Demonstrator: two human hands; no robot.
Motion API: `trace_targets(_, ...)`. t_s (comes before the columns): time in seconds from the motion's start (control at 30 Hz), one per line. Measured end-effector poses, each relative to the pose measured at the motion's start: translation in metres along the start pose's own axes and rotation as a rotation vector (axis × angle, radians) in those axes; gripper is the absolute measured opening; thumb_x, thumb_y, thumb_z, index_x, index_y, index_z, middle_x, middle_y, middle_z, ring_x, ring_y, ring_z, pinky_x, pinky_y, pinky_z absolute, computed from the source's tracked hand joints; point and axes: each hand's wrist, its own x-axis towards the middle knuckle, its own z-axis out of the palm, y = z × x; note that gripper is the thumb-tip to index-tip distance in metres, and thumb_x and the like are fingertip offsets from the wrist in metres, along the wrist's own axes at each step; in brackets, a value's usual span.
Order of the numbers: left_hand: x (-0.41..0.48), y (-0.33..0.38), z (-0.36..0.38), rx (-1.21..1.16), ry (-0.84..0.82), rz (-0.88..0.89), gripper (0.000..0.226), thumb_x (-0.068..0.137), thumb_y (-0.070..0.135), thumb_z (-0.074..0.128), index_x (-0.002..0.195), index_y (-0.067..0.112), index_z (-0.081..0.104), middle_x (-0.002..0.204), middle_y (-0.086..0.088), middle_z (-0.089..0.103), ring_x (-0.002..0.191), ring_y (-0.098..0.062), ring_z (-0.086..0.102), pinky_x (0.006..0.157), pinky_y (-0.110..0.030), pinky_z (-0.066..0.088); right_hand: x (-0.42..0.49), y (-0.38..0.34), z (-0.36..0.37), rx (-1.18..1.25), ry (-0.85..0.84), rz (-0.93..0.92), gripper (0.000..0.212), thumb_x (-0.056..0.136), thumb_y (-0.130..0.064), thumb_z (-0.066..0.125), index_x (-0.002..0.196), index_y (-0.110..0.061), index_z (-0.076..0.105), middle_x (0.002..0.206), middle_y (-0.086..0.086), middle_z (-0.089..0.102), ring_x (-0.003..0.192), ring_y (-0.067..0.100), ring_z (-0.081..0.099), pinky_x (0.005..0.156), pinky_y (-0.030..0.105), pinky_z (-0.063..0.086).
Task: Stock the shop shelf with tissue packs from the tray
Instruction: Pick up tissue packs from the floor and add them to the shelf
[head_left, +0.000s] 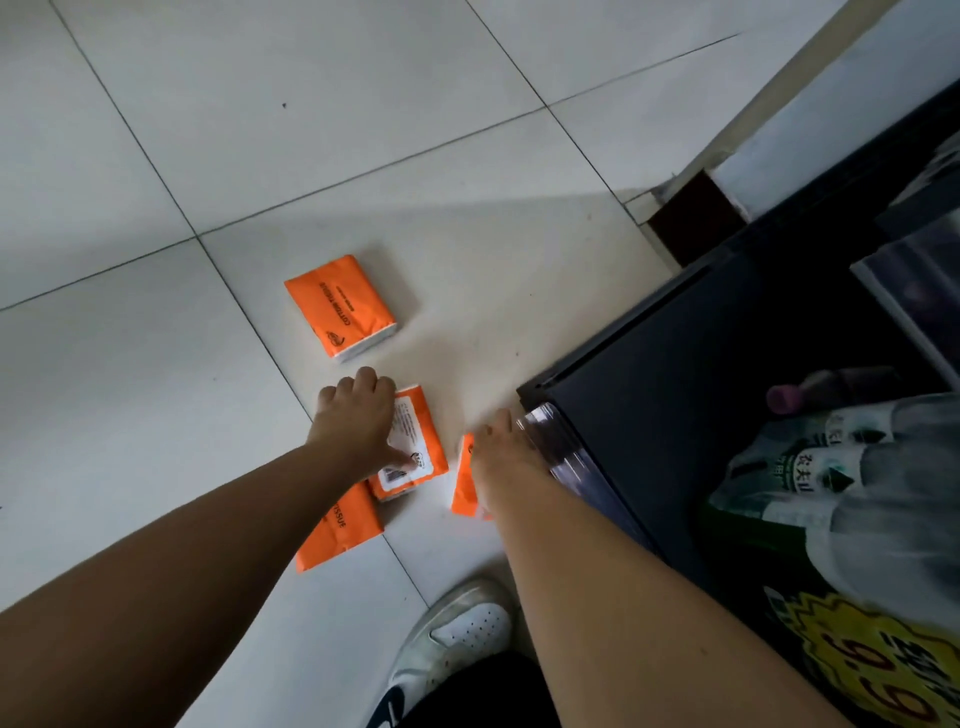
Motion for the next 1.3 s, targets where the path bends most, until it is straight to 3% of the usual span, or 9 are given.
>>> trace_targets(0.17,-0.018,0.005,-0.01,-0.46,0.017,-0.114,0.064,0.068,0.044,0.082,0.111,0.022,0.04,0.111,-0.002,0.056,0.095,-0.023,0.061,0.075,-0.038,0.054,-0.012,0.011,0.002,0.0,-0.077,-0.016,0.052,0.094,-0.015,0.058,0.138,-0.009,0.031,0.146,0.014,0.034,0.137,0.029,0.033,0.109,0.04,0.033)
trace_targets(0.27,-0.043,0.003,-0.027,-0.629,0.285,-0.177,0.044,0.077,0.035,0.076,0.109,0.022,0.048,0.099,0.0,0.061,0.088,-0.022,0.057,0.068,-0.031,0.041,-0.023,0.012,-0.006,0.019,-0.191,-0.012,0.081,0.078,-0.02,0.079,0.137,-0.011,0.024,0.136,0.016,0.047,0.128,0.035,0.046,0.099,0.044,0.043)
trace_targets(0.4,-0.081,-0.015,-0.023,-0.355,0.706,0.076,0.028,0.081,0.024,0.068,0.104,0.015,0.056,0.1,-0.005,0.066,0.08,-0.032,0.056,0.068,-0.034,0.033,-0.027,0.012,-0.009,0.116,-0.18,0.009,0.053,0.085,-0.028,0.071,0.119,-0.013,0.034,0.124,0.01,0.053,0.115,0.024,0.054,0.097,0.037,0.046)
trace_targets(0.5,-0.11,-0.029,0.013,-0.108,0.769,0.353,0.015,0.098,0.023,0.041,0.105,0.019,0.053,0.102,-0.005,0.07,0.076,-0.03,0.058,0.067,-0.036,0.032,-0.036,-0.011,-0.021,0.249,-0.146,-0.23,0.025,0.105,-0.012,0.032,0.08,-0.016,0.032,0.121,0.035,0.044,0.068,-0.005,0.06,0.073,0.011,0.049)
trace_targets(0.57,-0.126,-0.031,0.043,0.025,0.696,0.449,0.022,0.102,0.019,0.031,0.105,0.019,0.053,0.102,-0.005,0.072,0.082,-0.028,0.053,0.069,-0.037,0.032,-0.038,-0.007,-0.022,0.419,-0.1,-0.13,0.017,0.098,-0.012,0.053,0.099,-0.01,0.036,0.115,0.031,0.05,0.083,0.004,0.067,0.075,0.023,0.054)
trace_targets(0.63,-0.135,-0.032,0.066,0.09,0.63,0.457,0.013,0.095,0.023,0.043,0.103,0.021,0.053,0.105,-0.005,0.07,0.088,-0.026,0.053,0.072,-0.038,0.034,-0.033,-0.009,-0.02,0.586,-0.11,-0.027,0.05,0.085,-0.021,0.071,0.113,-0.012,0.031,0.105,0.011,0.056,0.103,0.024,0.062,0.085,0.037,0.052)
trace_targets(0.83,-0.146,-0.03,0.068,-0.27,0.451,0.229,0.037,0.094,0.051,0.039,0.109,0.022,0.058,0.12,-0.003,0.054,0.102,-0.025,0.054,0.083,-0.036,0.034,-0.037,-0.012,-0.018,0.685,-0.159,-0.058,0.059,0.081,-0.029,0.076,0.117,-0.012,0.033,0.099,-0.002,0.053,0.096,0.02,0.056,0.077,0.031,0.043)
trace_targets(1.03,-0.132,-0.028,0.046,-0.938,0.233,-0.624,0.075,0.077,0.045,0.074,0.133,0.011,0.038,0.125,-0.007,0.04,0.115,-0.03,0.049,0.097,-0.047,0.045,-0.032,-0.014,-0.016,0.725,-0.198,-0.052,0.055,0.079,-0.024,0.076,0.116,-0.021,0.036,0.108,-0.001,0.057,0.098,0.019,0.059,0.087,0.038,0.051)
trace_targets(1.3,-0.126,-0.011,0.032,-1.149,0.205,-0.723,0.088,0.078,0.041,0.074,0.144,0.013,0.023,0.14,-0.012,0.038,0.122,-0.032,0.046,0.101,-0.048,0.042,-0.044,-0.017,-0.027,0.845,-0.35,-0.121,0.058,0.082,-0.019,0.076,0.133,-0.022,0.048,0.125,0.0,0.06,0.1,0.017,0.059,0.084,0.034,0.048)
